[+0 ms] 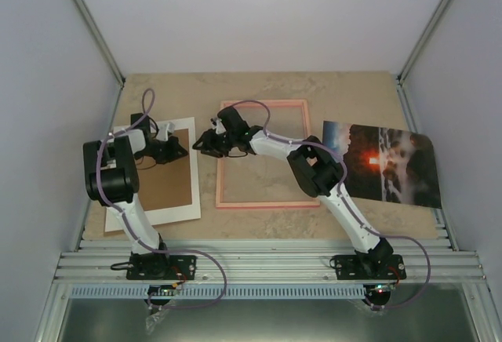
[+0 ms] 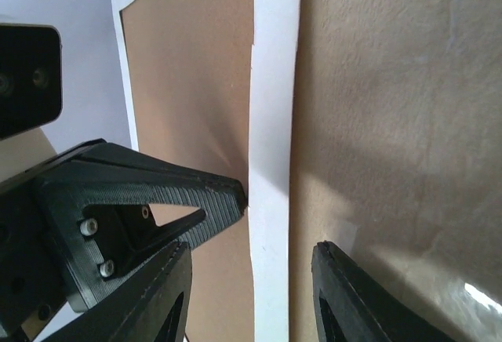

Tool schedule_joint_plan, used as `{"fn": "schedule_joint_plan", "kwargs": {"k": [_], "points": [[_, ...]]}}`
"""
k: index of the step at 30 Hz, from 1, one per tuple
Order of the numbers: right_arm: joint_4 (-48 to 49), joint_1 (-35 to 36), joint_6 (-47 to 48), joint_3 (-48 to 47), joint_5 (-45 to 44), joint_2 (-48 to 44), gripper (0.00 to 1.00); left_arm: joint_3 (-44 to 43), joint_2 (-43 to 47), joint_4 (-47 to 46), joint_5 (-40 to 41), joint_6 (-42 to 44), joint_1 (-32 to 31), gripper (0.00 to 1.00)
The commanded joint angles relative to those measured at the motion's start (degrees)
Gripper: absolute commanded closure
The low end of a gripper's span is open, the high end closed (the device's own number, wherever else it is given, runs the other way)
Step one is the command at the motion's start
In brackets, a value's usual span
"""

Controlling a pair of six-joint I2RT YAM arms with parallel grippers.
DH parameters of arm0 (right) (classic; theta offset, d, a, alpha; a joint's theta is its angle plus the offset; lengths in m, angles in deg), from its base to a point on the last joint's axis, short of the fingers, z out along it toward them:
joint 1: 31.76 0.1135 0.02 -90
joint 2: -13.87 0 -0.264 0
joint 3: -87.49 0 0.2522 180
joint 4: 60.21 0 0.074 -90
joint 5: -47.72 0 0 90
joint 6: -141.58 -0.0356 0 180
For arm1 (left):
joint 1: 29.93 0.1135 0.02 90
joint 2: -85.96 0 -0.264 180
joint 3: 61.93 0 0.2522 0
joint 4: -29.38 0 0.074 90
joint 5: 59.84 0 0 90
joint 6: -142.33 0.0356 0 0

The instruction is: Put the photo into the frame

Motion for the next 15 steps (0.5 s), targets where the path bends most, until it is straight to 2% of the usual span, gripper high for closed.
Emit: {"fn": "schedule_joint_plan", "kwargs": {"k": [1, 8, 12, 15], "points": [[-4.0, 0.9, -1.3, -2.5, -2.4, 5.1, 0.56, -0.4, -3.1, -0.4, 0.5, 0.3, -0.1, 1.0], [-10.6, 1.5, 1.1, -7.8, -8.1, 7.5, 0.56, -0.3, -3.9, 0.1, -0.5, 1.4, -1.5, 1.0], [-9.9, 1.9, 1.2, -7.9, -6.2, 8.1, 0.55, -0.4, -4.3, 0.1, -0.7, 1.5, -2.4, 1.0], [-8.2, 1.9, 1.5, -7.7, -5.1, 7.4, 0.6, -0.5, -4.6, 0.2, -0.6, 1.4, -2.5, 1.0]]}}
